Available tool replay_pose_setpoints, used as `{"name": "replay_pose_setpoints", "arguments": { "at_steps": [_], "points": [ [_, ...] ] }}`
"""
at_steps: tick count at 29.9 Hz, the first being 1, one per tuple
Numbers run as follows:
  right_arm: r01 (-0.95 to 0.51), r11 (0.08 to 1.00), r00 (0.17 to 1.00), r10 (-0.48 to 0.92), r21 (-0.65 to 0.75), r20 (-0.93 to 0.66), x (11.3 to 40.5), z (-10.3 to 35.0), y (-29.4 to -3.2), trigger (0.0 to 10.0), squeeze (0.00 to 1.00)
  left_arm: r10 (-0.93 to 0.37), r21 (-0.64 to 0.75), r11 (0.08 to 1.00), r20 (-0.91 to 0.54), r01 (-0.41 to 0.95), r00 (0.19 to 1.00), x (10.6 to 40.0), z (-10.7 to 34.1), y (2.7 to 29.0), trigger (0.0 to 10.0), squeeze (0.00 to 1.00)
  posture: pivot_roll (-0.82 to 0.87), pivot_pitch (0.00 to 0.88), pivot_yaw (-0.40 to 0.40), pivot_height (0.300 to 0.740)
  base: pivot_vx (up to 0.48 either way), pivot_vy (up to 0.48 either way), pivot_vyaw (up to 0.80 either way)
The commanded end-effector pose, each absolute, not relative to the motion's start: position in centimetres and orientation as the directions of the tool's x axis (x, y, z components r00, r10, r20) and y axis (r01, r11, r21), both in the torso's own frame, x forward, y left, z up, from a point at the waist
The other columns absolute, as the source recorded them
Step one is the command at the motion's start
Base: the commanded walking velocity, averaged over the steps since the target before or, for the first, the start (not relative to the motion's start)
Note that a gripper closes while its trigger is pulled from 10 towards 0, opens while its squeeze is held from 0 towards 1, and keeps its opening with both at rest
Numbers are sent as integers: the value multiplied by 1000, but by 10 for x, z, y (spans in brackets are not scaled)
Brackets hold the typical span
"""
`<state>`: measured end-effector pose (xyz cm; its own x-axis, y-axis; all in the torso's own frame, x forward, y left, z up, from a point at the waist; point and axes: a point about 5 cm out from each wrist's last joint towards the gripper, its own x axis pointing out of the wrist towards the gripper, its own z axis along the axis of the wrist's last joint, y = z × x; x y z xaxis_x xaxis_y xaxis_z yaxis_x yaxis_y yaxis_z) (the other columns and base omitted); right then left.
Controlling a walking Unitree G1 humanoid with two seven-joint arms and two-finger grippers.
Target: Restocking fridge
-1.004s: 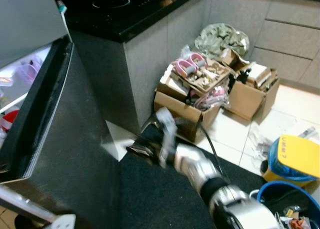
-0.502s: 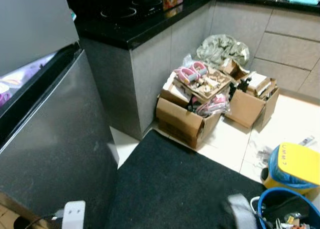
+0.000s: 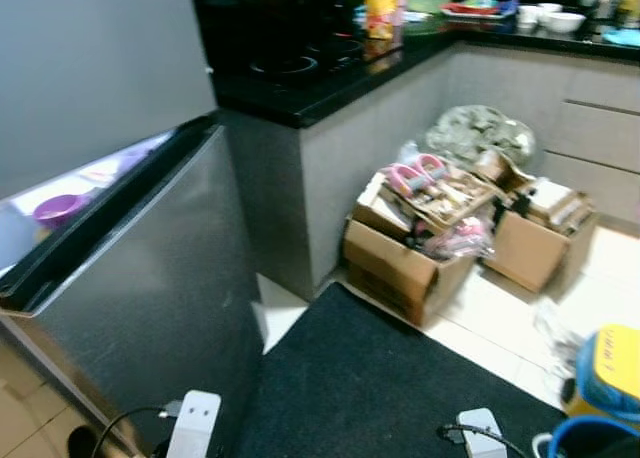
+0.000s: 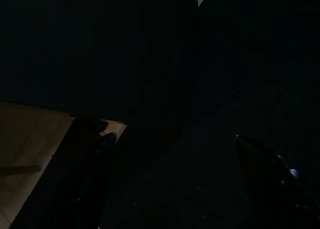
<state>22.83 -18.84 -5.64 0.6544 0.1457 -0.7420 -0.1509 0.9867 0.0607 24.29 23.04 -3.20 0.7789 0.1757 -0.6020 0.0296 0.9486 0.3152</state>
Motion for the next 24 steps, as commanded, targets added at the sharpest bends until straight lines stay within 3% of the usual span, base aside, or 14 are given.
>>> {"name": "replay_pose_setpoints", "arguments": {
  "at_steps": [1,17,24],
  "points": [
    [-160,986,661,149,55,-735,230,-56,-186,10000,0,184,355,934,-593,50,784,245,-29,238,10000,0,-28,92,9,740,0,0,800],
    [-163,986,673,145,45,-725,232,-53,-188,10000,0,154,271,963,-564,6,811,260,-21,230,10000,0,-40,80,18,740,0,0,800],
    [-166,985,672,145,43,-726,232,-53,-190,10000,0,60,190,978,-632,80,773,255,-31,213,10000,0,-41,78,20,740,0,0,800]
  ]
}}
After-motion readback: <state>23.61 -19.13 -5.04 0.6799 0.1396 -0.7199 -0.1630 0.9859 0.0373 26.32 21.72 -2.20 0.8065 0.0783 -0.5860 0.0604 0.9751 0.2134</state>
